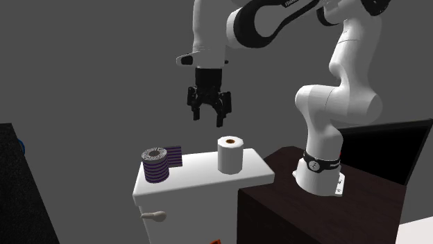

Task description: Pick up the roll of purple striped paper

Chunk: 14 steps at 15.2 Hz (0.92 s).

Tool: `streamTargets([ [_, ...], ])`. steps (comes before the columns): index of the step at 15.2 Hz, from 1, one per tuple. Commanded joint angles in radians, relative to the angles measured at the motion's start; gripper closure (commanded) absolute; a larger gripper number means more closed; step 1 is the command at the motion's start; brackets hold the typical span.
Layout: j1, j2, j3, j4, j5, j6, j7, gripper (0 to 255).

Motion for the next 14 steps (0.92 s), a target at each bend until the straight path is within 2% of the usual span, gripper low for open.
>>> streamTargets([
  [1,0.008,0.078,-0.045,0.030,0.011,0.045,-0.064,0],
  [5,0.021,0.233,-0.129,0.101,0.066,0.116,-0.205,0],
  [9,0.024,0.409,-0.192,0.193,0.173,0.168,-0.368,0],
  [14,-0.033,0.644,-0.202,0.343,0.342,0.192,-0.576,0],
])
